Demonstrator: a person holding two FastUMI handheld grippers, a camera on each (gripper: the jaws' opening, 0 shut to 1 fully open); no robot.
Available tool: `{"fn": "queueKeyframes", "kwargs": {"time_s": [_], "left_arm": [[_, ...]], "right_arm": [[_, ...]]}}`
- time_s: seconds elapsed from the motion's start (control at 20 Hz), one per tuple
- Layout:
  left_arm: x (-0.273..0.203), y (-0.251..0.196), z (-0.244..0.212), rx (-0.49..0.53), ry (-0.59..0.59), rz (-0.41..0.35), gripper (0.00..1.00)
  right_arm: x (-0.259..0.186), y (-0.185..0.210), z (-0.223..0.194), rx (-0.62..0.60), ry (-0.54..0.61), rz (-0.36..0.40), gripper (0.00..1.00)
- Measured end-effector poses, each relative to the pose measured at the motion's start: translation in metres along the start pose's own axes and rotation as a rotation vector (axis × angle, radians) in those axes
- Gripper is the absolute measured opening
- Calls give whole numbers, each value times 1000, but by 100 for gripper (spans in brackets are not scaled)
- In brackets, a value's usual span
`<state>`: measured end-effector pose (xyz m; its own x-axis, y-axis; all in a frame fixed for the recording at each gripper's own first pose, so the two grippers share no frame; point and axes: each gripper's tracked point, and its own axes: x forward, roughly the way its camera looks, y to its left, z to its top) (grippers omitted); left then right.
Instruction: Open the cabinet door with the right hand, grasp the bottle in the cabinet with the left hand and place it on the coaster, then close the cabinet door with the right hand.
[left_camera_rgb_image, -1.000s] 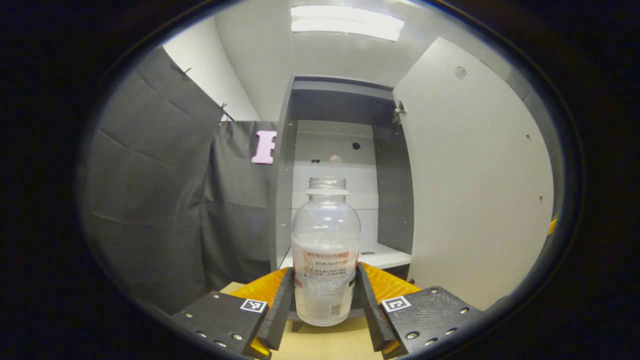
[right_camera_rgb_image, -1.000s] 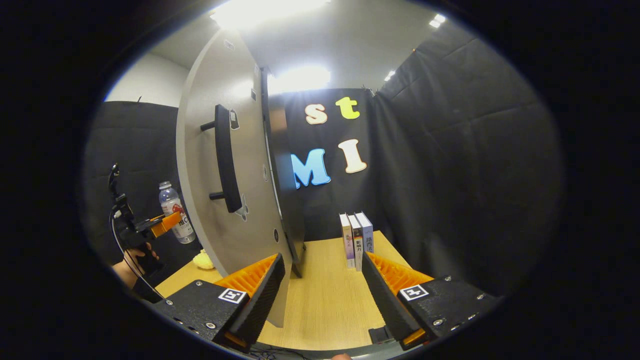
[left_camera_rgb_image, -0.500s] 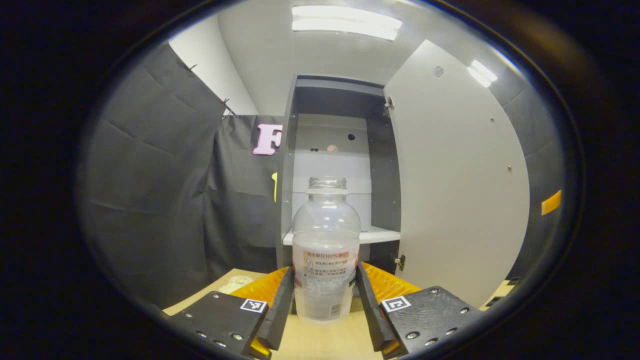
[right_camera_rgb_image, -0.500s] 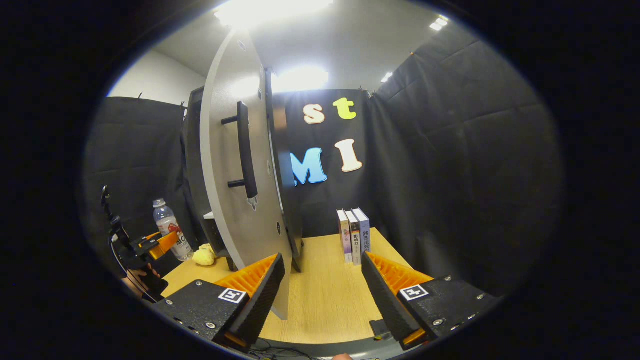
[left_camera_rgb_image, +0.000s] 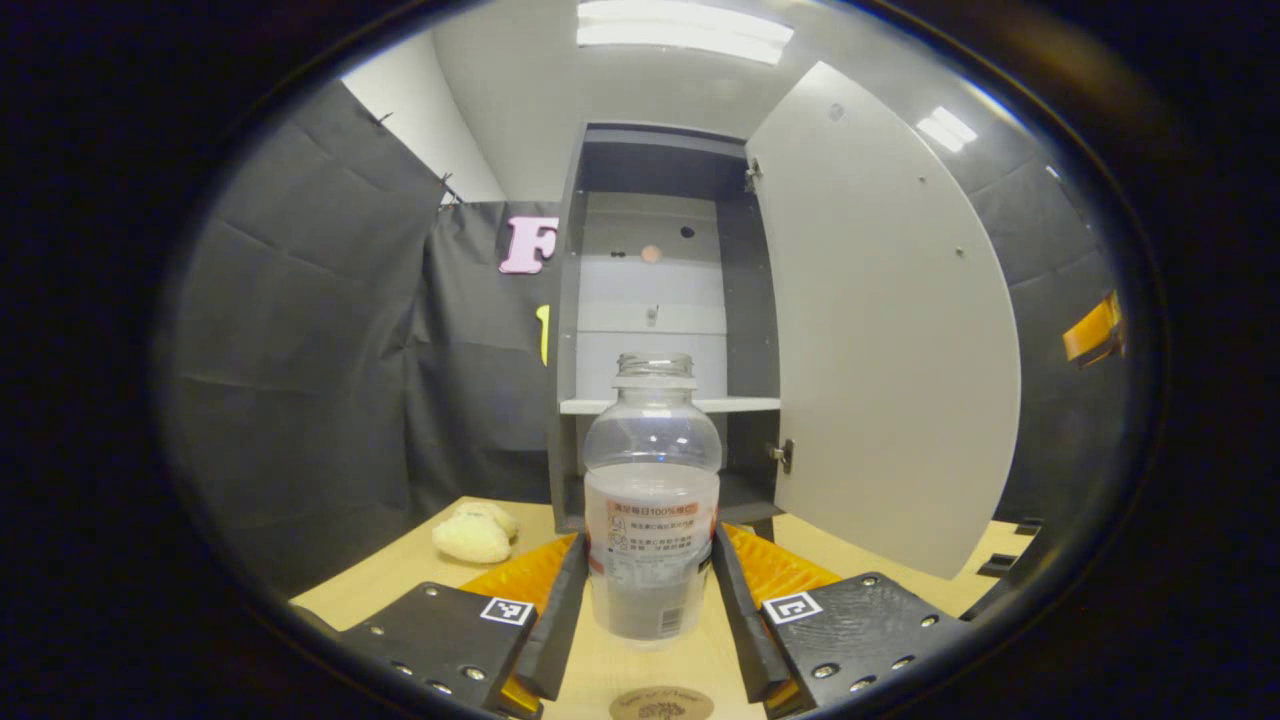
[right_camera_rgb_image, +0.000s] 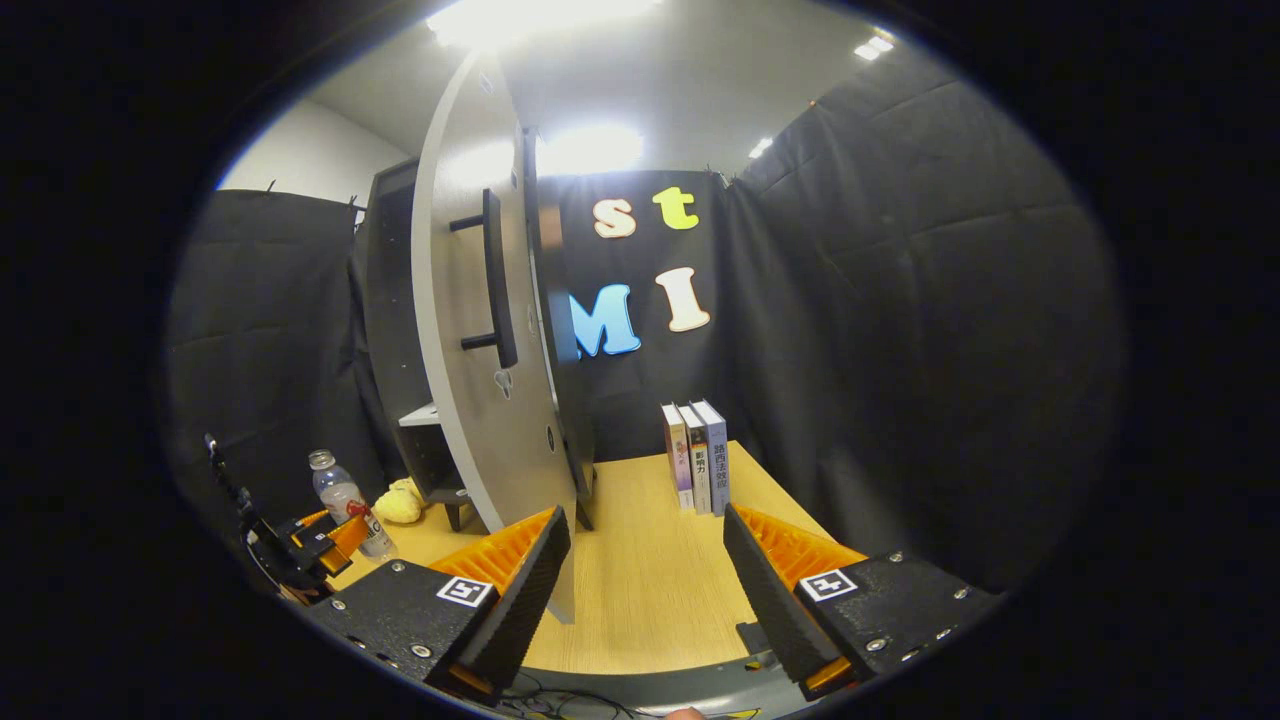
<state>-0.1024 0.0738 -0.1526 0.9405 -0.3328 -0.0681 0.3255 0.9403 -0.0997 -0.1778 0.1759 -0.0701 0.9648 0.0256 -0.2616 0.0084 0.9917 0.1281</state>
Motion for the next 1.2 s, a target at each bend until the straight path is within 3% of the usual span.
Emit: {"fn": "queueKeyframes", "kwargs": {"time_s": [0.15,0.2,0.65,1.2], "left_arm": [[-12,-2,-33,15,40,4,68],[-18,-5,-42,12,51,-1,68],[-41,-16,-120,-6,153,22,68],[-53,0,-157,3,197,91,68]], "right_arm": [[2,3,-15,0,30,-3,91],[1,4,-18,-1,41,-2,95],[-9,6,-28,-64,76,-16,96],[-2,20,-30,-96,90,17,96]]}}
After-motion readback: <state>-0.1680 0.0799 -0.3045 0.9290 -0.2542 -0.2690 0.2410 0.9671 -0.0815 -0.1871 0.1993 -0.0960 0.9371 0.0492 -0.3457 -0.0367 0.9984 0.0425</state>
